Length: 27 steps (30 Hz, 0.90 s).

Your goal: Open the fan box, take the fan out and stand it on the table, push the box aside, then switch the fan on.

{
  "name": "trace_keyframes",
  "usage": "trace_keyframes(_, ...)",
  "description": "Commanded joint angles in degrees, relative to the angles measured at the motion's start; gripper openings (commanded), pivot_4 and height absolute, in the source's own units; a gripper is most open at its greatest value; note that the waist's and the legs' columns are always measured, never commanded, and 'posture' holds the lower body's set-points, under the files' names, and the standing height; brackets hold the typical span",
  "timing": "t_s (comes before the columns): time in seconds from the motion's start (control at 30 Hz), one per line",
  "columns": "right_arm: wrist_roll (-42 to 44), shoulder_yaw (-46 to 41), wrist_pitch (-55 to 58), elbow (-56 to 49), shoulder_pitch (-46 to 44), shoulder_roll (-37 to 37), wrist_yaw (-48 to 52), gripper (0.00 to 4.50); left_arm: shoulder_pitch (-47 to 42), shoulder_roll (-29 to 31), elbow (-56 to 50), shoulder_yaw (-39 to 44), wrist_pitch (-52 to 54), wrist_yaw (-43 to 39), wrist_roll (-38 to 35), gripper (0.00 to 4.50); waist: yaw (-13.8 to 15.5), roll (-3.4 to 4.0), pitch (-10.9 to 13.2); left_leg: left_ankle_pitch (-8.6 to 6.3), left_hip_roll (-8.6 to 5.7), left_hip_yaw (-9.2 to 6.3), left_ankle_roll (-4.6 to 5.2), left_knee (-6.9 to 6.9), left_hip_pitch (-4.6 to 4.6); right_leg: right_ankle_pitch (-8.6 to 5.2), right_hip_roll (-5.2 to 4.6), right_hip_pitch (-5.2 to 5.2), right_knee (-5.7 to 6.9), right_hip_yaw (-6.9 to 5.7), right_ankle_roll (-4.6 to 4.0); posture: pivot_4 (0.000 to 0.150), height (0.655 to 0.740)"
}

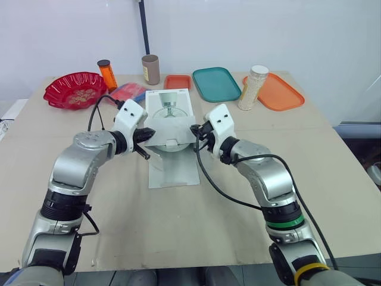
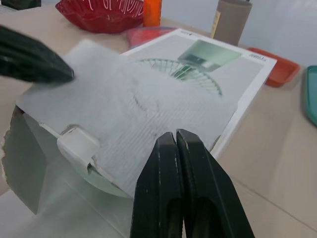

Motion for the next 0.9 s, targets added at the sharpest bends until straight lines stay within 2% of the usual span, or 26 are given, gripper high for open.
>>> trace_keyframes(0.03,0.8,-0.6,-1.3,1.0,-2.0,1.5,0.2,0.06,-1.8,2.0,-6.0,3.4,3.9,1.2,-1.9,0.0,0.0,0.0,0.0,0.0,0.0,0.0,-0.01,0.0,0.0,0.0,-0.01,0.0,0.0,0.0,0.0,0.15,0.74)
trace_keyframes(0.3,0.1,0.0,-0.8,4.5,-2.3,2.2,0.6,0.06,-0.7,5.9,-15.8,7.9,16.1,0.7,-9.0,0.0,-0.1,-0.01,0.0,0.01,0.01,0.0,-0.02,-0.01,0.01,0.0,0.01,0.0,0.0,0.0,0.0,0.15,0.74)
trace_keyframes(0.47,0.3,-0.8,1.1,6.4,-3.2,3.2,-0.4,0.06,1.3,4.6,-18.5,9.4,22.1,2.0,-12.6,0.0,-0.1,-0.02,0.0,0.03,0.04,0.0,-0.07,0.0,0.03,0.0,0.04,0.01,0.0,0.01,-0.01,0.15,0.74)
trace_keyframes(0.63,0.1,-0.4,1.1,6.4,-3.4,3.6,-0.6,0.06,2.2,-0.5,-20.6,12.2,31.7,2.7,-17.6,0.0,-0.1,-0.03,0.0,0.05,0.03,0.0,-0.09,0.0,0.01,0.01,0.03,0.01,0.0,0.0,-0.01,0.15,0.74)
trace_keyframes(0.9,-0.7,0.1,0.9,6.9,-3.0,4.3,-1.3,0.06,5.2,-4.6,-19.2,7.8,29.5,5.3,-18.4,0.0,0.0,-0.03,0.0,0.14,0.03,0.01,-0.26,-0.05,0.05,0.01,0.01,0.03,0.0,0.01,-0.02,0.15,0.74)
